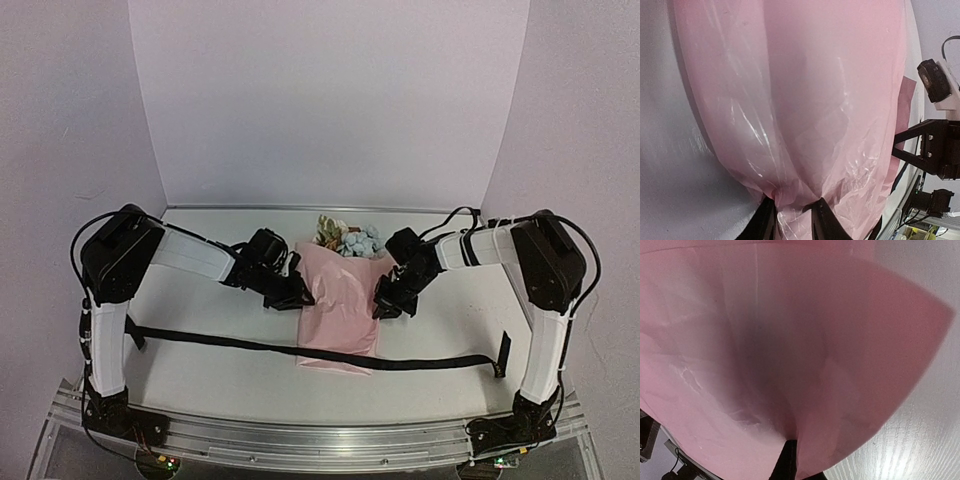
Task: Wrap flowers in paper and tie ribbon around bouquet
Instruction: Pick up the folded bouquet from the center of the board.
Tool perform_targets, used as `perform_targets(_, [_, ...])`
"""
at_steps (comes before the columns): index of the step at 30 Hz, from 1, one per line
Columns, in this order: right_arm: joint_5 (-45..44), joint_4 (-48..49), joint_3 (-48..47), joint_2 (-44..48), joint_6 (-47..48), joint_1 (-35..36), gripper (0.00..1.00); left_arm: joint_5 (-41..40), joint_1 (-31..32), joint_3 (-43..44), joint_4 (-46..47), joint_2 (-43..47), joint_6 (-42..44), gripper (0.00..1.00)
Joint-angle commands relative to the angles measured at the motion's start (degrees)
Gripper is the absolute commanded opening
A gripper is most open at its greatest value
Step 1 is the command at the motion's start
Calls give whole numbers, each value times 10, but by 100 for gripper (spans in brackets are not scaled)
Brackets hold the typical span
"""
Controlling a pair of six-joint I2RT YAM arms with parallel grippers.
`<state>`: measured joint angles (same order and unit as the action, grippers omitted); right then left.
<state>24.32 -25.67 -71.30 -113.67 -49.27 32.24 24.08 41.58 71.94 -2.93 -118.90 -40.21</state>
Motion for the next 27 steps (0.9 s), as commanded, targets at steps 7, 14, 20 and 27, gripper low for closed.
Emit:
perform_targets(7, [-16, -14, -77, -31, 16, -22, 0, -19, -8, 122, -82, -42, 28, 15])
perform_targets(14, [-16, -30, -107, -41, 13, -23, 0, -12, -23, 152, -104, -42, 35, 12])
perform_targets(20, [-4, -59, -135, -42, -10, -24, 0, -2, -31, 169, -130, -35, 40, 12])
perform_targets(27, [4, -88, -154, -41, -33, -23, 0, 16, -32, 196, -157, -36, 41, 12])
